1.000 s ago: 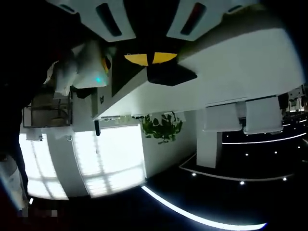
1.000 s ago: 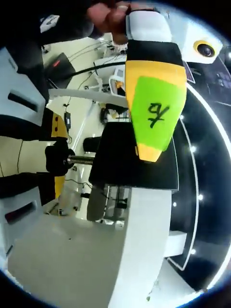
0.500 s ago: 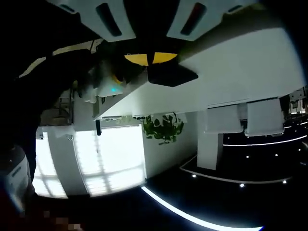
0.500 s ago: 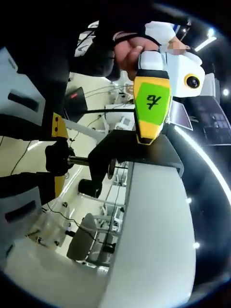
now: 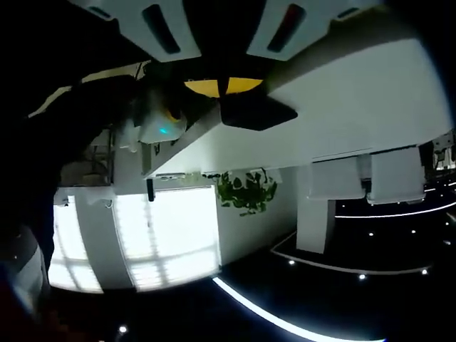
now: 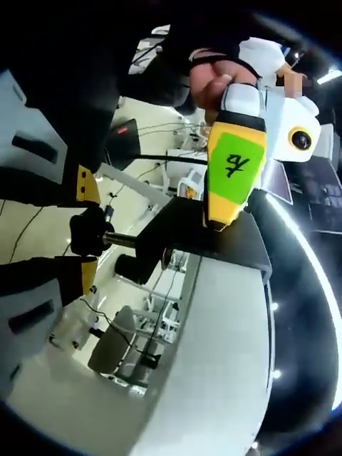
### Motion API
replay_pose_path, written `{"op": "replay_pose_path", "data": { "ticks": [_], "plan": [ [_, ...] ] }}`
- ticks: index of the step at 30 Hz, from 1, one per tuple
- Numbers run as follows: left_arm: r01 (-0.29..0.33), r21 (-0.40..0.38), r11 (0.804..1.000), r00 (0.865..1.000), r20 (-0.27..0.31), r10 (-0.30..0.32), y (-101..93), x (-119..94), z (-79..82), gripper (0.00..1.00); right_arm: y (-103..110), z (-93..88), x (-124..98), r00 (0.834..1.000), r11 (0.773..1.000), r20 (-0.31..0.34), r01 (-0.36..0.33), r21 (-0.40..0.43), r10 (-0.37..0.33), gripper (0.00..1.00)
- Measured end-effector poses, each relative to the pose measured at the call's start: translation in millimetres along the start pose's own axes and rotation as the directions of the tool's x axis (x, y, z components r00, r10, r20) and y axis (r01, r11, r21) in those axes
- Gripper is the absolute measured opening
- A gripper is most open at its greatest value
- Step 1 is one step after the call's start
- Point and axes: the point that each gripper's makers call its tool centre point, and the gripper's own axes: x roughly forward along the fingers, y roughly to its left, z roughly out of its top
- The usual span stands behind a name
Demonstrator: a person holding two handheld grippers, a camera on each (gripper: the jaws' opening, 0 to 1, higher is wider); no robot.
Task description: Clamp the fixed fixture on the desktop, loosen the retaining clip, secure it to the edge of the desk, and tighten the retaining clip.
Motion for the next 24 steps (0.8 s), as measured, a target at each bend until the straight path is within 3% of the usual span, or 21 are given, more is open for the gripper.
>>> {"op": "replay_pose_path", "data": {
  "ticks": [6, 9, 12, 16, 18, 22, 24],
  "plan": [
    [0.022, 0.027, 0.999, 1.000, 0.007, -0.023, -1.8, -0.8, 0.9, 0.02, -5.5, -1.2, -8.9, 0.984, 0.981, -0.034, 0.175, 0.080, -0.172, 0.33],
    [0.028, 0.021, 0.999, 1.000, 0.012, -0.029, -2.1, -0.9, 1.4, 0.02, -10.9, 0.8, -16.4, 0.961, 0.954, -0.031, 0.275, 0.120, -0.273, 0.37],
    [0.037, 0.016, 0.999, 0.999, 0.021, -0.037, -3.7, -0.2, 1.9, 0.02, -12.0, 1.2, -23.9, 0.927, 0.917, -0.042, 0.374, 0.141, -0.372, 0.39],
    [0.044, 0.029, 0.999, 0.999, 0.026, -0.045, -6.7, 2.4, 2.2, 0.02, -7.8, -9.5, -25.0, 0.895, 0.871, -0.120, 0.446, 0.205, -0.430, 0.40],
    [0.042, 0.041, 0.998, 0.999, 0.025, -0.043, -6.6, 2.3, 2.8, 0.02, -4.8, -5.1, -23.0, 0.888, 0.864, -0.110, 0.460, 0.203, -0.447, 0.42],
    [0.047, 0.032, 0.998, 0.998, 0.046, -0.049, -4.7, 2.9, 6.1, 0.02, -5.9, -4.3, -21.7, 0.857, 0.828, -0.131, 0.516, 0.219, -0.499, 0.55],
    [0.054, 0.033, 0.998, 0.997, 0.052, -0.056, -4.8, 3.2, 6.3, 0.02, -8.3, -4.0, -21.4, 0.844, 0.811, -0.134, 0.537, 0.232, -0.520, 0.56]
  ]
}}
